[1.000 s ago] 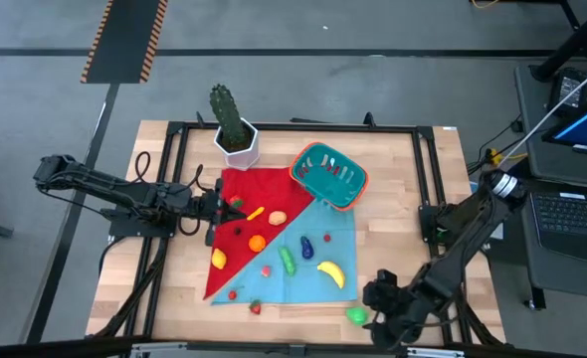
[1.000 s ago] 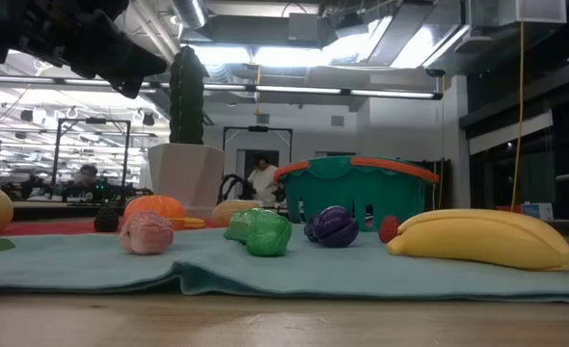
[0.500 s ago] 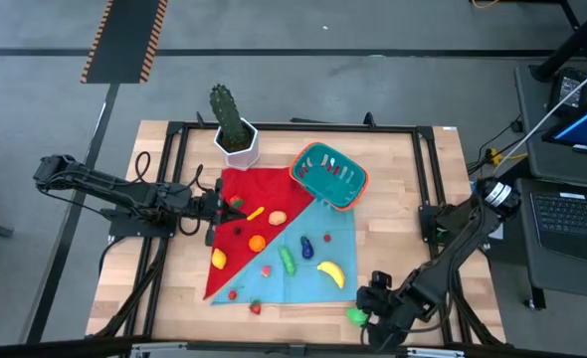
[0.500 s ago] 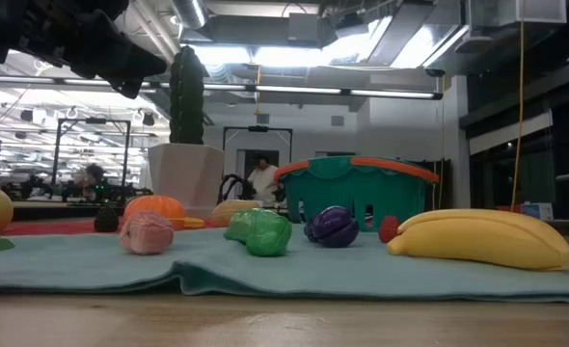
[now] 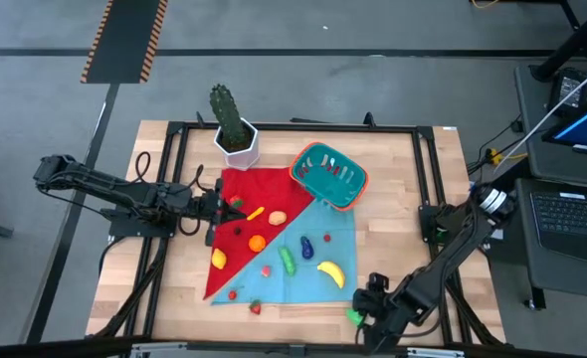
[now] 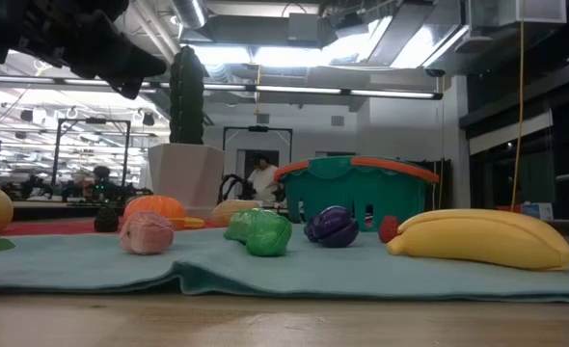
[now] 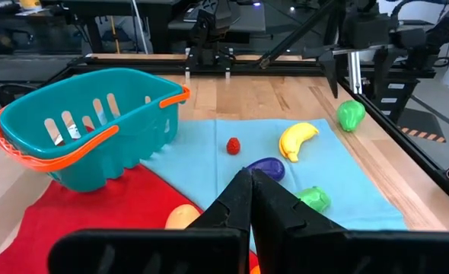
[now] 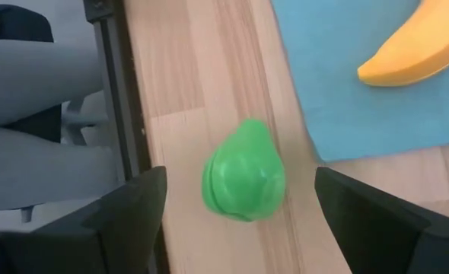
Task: Build produce basket
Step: Put the green pear into the blue basket
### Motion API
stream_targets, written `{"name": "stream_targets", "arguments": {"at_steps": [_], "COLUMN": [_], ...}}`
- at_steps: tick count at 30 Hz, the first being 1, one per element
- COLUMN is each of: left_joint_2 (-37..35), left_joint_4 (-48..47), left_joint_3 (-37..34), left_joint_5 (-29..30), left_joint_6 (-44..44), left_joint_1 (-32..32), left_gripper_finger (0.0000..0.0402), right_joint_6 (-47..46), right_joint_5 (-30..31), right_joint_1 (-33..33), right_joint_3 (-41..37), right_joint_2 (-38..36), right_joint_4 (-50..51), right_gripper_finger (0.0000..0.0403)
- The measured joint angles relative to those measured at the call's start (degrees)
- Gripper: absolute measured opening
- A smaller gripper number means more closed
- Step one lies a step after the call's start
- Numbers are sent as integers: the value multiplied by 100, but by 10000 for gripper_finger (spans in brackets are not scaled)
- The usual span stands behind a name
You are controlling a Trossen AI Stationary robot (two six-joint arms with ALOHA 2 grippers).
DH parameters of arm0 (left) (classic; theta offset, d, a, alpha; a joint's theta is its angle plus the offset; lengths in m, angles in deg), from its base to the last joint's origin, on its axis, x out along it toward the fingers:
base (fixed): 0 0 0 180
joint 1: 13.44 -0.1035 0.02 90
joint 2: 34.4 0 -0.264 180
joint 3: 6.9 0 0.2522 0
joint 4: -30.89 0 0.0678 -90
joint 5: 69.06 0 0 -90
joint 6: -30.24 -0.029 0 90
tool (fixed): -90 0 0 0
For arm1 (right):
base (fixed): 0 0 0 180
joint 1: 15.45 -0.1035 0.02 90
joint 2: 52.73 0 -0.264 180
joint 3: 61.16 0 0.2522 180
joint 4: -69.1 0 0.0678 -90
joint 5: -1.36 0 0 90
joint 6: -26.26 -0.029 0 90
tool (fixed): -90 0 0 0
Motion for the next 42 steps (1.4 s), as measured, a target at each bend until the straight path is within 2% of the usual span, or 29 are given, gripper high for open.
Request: {"name": "stream_targets", "arguments": {"at_steps": [24,42], "left_joint_2": [0,0], "left_joint_4": [-122,-125], "left_joint_3": [-2,-2], "left_joint_5": [2,2], "left_joint_6": [0,0], "left_joint_1": [-2,-2], "left_gripper_finger": [0,0], "right_joint_6": [9,11], "right_joint_5": [-339,-356], "right_joint_1": [44,181], "right_joint_3": [0,0], "right_joint_2": [766,879], "right_joint_4": [-109,-313], "right_gripper_finger": [336,336]}}
